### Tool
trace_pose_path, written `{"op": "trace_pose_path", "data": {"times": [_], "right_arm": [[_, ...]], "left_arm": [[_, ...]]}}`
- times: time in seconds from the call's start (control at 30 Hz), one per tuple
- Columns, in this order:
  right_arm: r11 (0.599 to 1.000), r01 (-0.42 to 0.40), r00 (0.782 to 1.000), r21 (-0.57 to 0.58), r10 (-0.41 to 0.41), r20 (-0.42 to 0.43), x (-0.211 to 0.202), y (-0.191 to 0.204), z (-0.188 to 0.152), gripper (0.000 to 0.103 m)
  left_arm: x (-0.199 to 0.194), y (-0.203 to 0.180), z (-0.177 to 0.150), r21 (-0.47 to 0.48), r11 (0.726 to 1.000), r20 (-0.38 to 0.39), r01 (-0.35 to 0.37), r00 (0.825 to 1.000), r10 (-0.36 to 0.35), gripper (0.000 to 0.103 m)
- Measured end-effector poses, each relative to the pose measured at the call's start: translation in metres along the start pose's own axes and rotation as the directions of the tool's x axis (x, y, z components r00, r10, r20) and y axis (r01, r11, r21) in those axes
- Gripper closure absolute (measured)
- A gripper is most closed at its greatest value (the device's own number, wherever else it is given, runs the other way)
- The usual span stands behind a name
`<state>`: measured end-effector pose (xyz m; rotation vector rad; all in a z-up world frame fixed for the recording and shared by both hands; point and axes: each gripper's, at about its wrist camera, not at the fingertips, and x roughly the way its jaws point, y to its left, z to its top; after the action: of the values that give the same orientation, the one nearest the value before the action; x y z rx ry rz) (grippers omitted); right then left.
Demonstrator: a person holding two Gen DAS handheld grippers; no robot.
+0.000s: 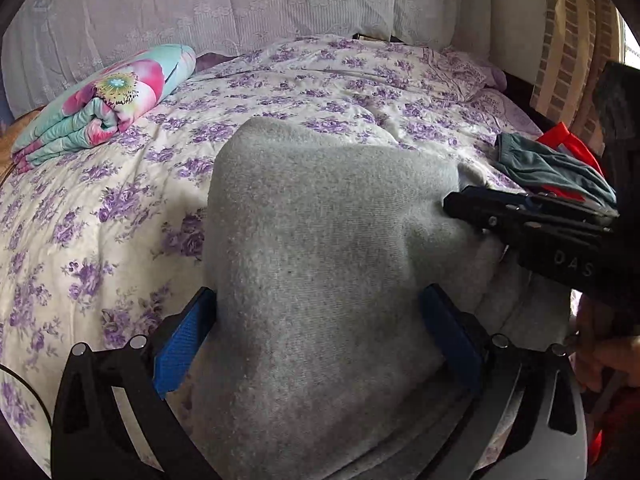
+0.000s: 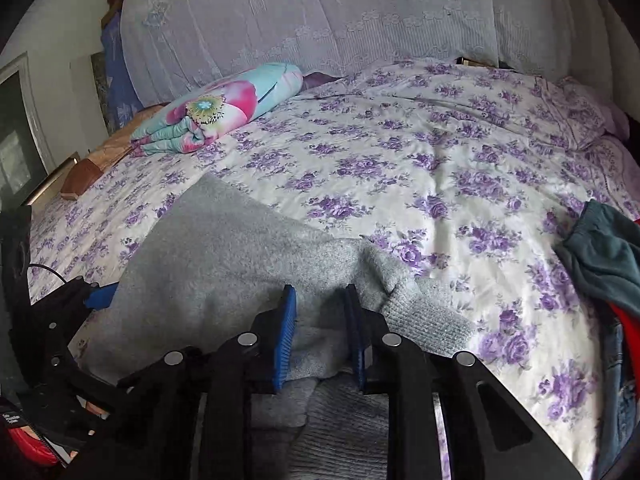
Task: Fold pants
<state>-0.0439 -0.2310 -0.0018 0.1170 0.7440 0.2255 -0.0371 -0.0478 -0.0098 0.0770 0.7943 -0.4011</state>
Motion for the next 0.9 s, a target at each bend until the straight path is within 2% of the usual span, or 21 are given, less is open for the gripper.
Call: {"op": "trace_pose_path", "data": {"times": [0.13,0.23,0.3,0.37,0.43,0.5,0.53,0.6,0.63,0.7,0.83,0.9], "right_arm": [[0.998,0.051,0.998,-0.048,-0.049,0.025,-0.003,0.012,-0.004,0.079],[0.999,0.034,0.998,-0.022,-0.033,0.045,-0.013,0.007,-0.001,0.079],[0.999,0.034,0.996,-0.016,-0.033,0.08,-0.029,0.009,0.003,0.077],[0.998,0.043,0.988,-0.052,-0.035,0.151,-0.056,0.021,0.005,0.074],[0.994,0.042,0.982,-0.099,-0.023,0.188,-0.077,0.033,0.003,0.064],[0.992,0.043,0.983,-0.123,-0.02,0.181,-0.083,0.04,-0.003,0.058],[0.99,0.042,0.988,-0.132,-0.021,0.156,-0.079,0.04,-0.008,0.057],[0.987,0.065,0.996,-0.144,-0.057,0.061,-0.056,0.036,-0.025,0.046],[0.984,0.078,0.996,-0.16,-0.07,0.054,-0.047,0.034,-0.036,0.046],[0.98,0.092,0.991,-0.177,-0.073,0.111,-0.047,0.034,-0.048,0.046],[0.98,0.113,0.987,-0.165,-0.093,0.129,-0.045,0.037,-0.048,0.043],[0.98,0.115,0.986,-0.164,-0.092,0.139,-0.046,0.037,-0.049,0.042]], "left_arm": [[-0.003,0.007,0.002,-0.022,0.999,-0.013,0.036,0.999,-0.036,0.004],[-0.02,0.016,0.013,-0.032,0.997,-0.016,0.064,0.998,-0.065,0.004],[-0.04,0.026,0.03,-0.037,0.999,0.039,0.033,0.999,-0.032,0.004],[-0.049,0.035,0.051,-0.044,0.999,0.065,0.016,0.998,-0.013,0.004],[-0.041,0.037,0.071,-0.037,0.999,0.04,-0.006,0.999,0.008,0.004],[-0.018,0.033,0.081,-0.014,0.999,-0.006,-0.044,0.999,0.044,0.004],[-0.003,0.031,0.08,-0.005,0.998,-0.033,-0.07,0.997,0.07,0.004],[0.024,0.029,0.071,0.008,0.994,-0.079,-0.107,0.991,0.108,0.004],[0.032,0.029,0.064,0.01,0.993,-0.085,-0.12,0.989,0.121,0.004],[0.034,0.03,0.056,-0.012,0.994,-0.066,-0.106,0.992,0.105,0.004],[0.03,0.022,0.055,0.037,0.986,-0.031,-0.164,0.986,0.165,0.004],[0.027,0.022,0.054,0.034,0.985,-0.02,-0.166,0.986,0.167,0.004]]}}
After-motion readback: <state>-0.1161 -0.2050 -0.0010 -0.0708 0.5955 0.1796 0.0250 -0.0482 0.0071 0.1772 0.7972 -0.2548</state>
